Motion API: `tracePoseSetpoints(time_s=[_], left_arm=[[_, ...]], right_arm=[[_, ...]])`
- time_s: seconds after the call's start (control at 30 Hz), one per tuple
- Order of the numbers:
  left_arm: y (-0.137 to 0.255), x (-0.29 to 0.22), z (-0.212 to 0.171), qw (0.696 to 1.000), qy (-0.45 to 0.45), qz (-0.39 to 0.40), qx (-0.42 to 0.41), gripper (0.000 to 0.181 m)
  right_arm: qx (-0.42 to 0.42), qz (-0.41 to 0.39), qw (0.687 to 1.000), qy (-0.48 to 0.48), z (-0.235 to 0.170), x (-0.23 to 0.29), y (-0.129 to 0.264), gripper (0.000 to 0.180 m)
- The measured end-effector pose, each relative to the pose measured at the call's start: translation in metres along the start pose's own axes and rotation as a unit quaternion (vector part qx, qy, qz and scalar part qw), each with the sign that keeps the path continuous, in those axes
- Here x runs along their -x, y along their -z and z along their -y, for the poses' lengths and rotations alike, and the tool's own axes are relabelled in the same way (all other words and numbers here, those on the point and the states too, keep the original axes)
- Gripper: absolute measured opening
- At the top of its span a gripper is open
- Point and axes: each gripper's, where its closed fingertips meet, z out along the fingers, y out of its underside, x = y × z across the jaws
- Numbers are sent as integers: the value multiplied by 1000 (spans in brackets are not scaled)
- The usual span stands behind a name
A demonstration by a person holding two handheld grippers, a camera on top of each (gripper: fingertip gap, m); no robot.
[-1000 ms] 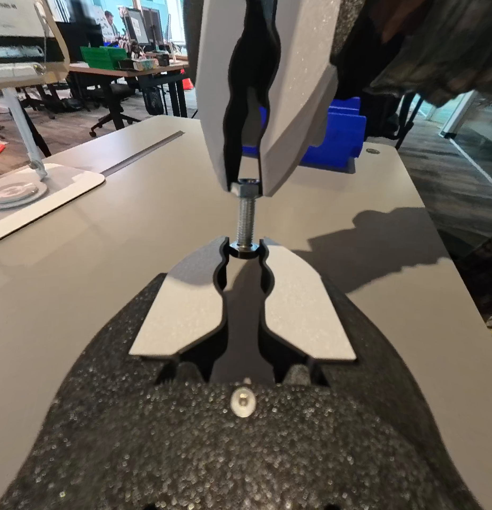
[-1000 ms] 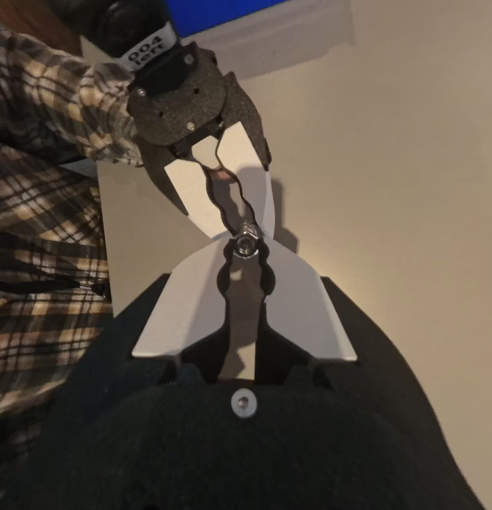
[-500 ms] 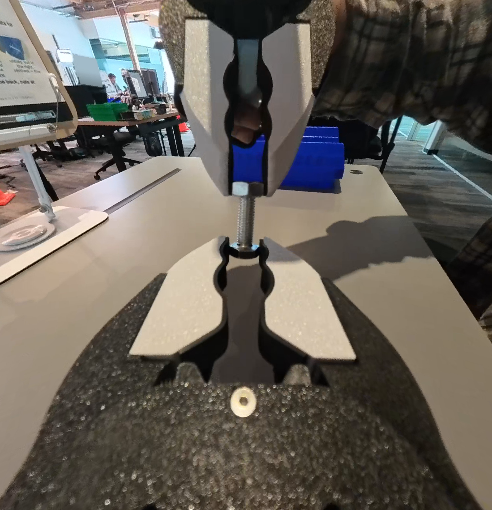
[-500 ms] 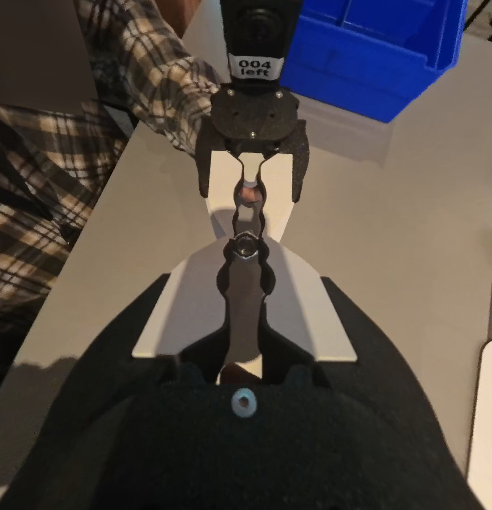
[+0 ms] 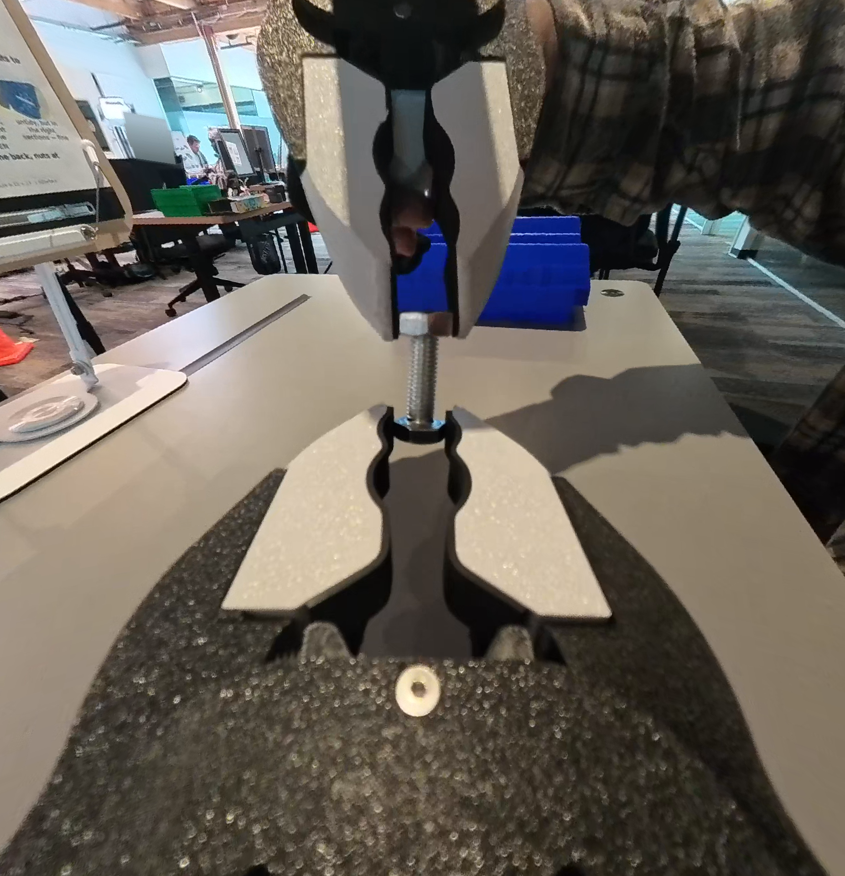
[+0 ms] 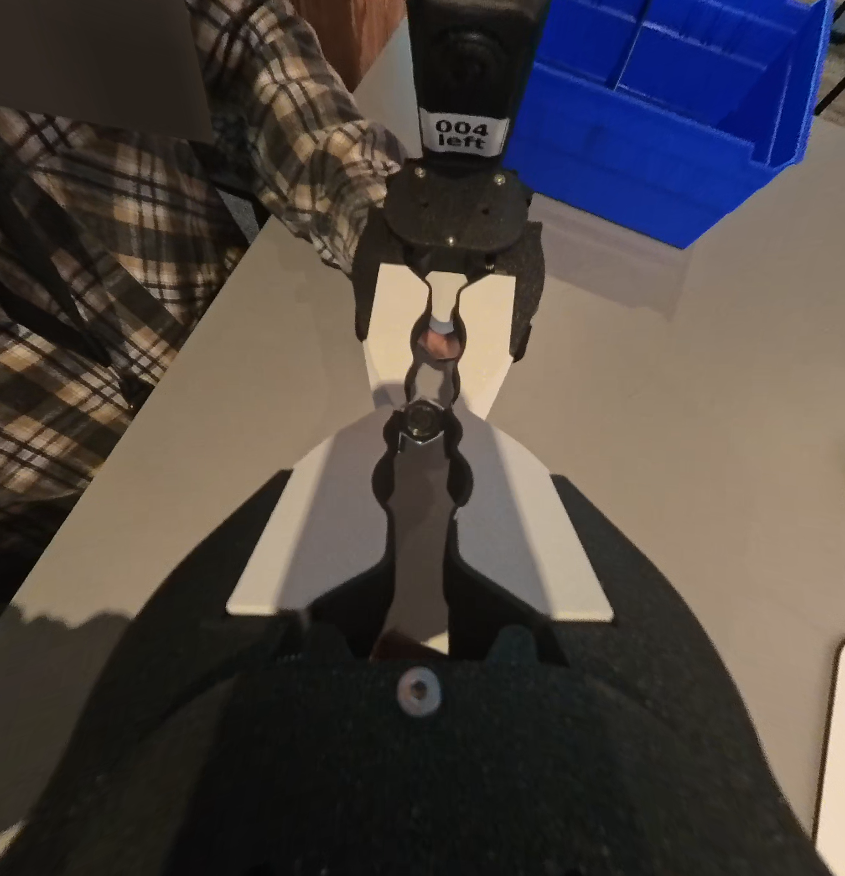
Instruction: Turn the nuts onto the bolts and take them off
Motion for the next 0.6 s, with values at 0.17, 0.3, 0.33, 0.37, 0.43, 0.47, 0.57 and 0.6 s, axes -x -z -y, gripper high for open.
tracePoseSetpoints(time_s=[0.17, 0.3, 0.33, 0.37, 0.43, 0.47, 0.57, 0.6], left_arm=[[-1, 0, -1, 1000, 5, -2, 4, 20], [-1, 0, -1, 1000, 6, -4, 3, 20], [-1, 0, -1, 1000, 5, -3, 3, 20], [-1, 0, -1, 1000, 6, -3, 4, 20], [-1, 1, -1, 1000, 8, -1, 2, 20], [0, 2, 0, 1000, 8, 1, 0, 20], [3, 8, 3, 1000, 15, 15, -16, 20], [4, 10, 5, 999, 22, 19, -25, 20]], right_arm=[[7, 0, 1000, -2, -3, 0, -2, 18], [11, -11, 1000, -12, -5, -4, -4, 34], [8, -8, 1000, -12, -5, -4, -4, 40], [0, -4, 1000, -14, -3, -3, -4, 45], [-26, -5, 999, -19, 4, -4, -1, 53], [-42, -14, 999, -26, 8, -7, 2, 65], [-168, -79, 977, -100, 27, -22, 22, 95], [-234, -103, 958, -128, 33, -25, 32, 94]])
